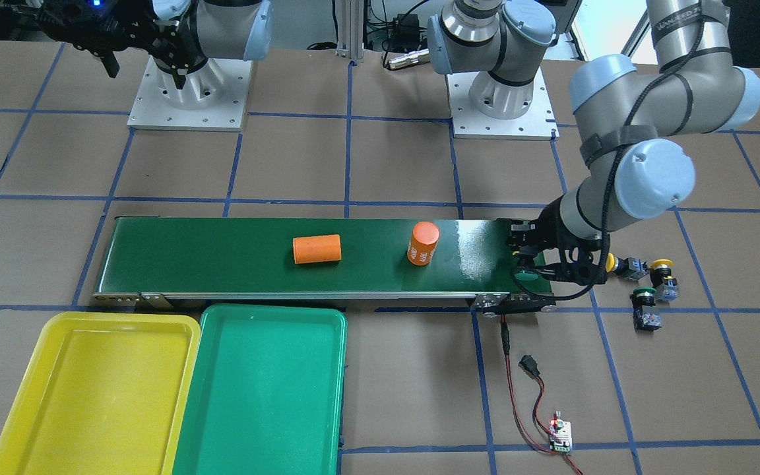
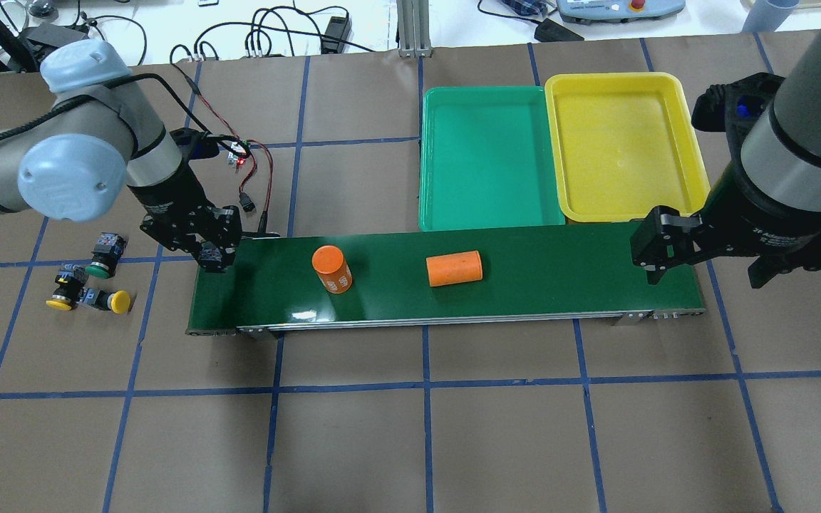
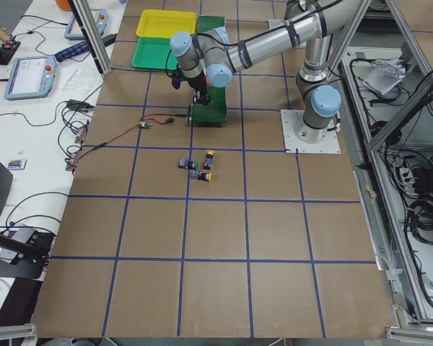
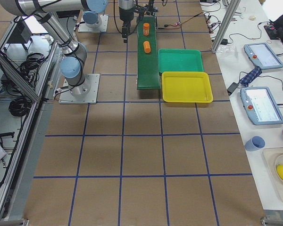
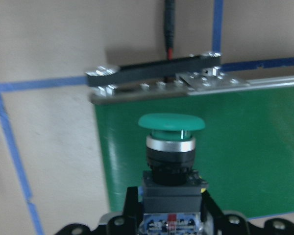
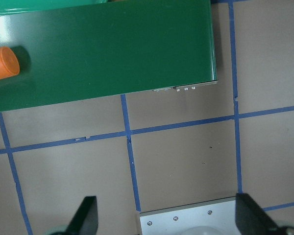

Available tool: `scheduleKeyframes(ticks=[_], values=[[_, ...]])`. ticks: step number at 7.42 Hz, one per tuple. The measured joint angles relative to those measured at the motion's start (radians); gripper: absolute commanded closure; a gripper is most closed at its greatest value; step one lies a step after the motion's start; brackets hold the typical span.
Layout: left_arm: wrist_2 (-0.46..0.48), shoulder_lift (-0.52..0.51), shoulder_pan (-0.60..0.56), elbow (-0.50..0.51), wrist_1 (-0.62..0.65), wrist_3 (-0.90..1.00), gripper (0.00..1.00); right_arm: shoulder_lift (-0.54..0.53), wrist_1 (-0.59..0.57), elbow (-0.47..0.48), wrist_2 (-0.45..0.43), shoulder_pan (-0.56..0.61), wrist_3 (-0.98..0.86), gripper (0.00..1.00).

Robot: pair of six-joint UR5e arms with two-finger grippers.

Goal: Sort buttons by color to trays
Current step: 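Carry the green-capped button to the belt and release it, then return the left gripper and grasp another green-capped button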

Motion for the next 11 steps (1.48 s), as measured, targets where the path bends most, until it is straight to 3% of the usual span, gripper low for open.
scheduleKeyframes(ticks=[1, 2, 4, 7, 9, 11], values=[[0.000, 0.022, -0.017, -0.069, 0.080, -0.046, 1.00, 0.000, 0.000, 0.004, 0.030, 0.000, 0.000, 0.00], [0.000, 0.037, -0.025, -0.120, 0.147, -0.076, 0.24, 0.000, 0.000, 0.005, 0.052, 0.001, -0.003, 0.00], [0.001, 0.035, -0.030, -0.155, 0.199, -0.093, 0.00, 0.001, 0.001, 0.006, 0.063, 0.001, -0.007, 0.00], [0.002, 0.038, 0.010, -0.050, 0.150, -0.042, 0.00, 0.002, 0.001, 0.006, 0.060, 0.000, -0.010, 0.00], [0.033, -0.023, 0.146, 0.103, 0.052, 0.158, 0.00, 0.001, 0.001, 0.006, 0.060, 0.001, -0.011, 0.00], [0.051, -0.128, 0.271, 0.187, 0.065, 0.336, 0.00, 0.001, 0.001, 0.007, 0.061, 0.001, -0.012, 0.00]])
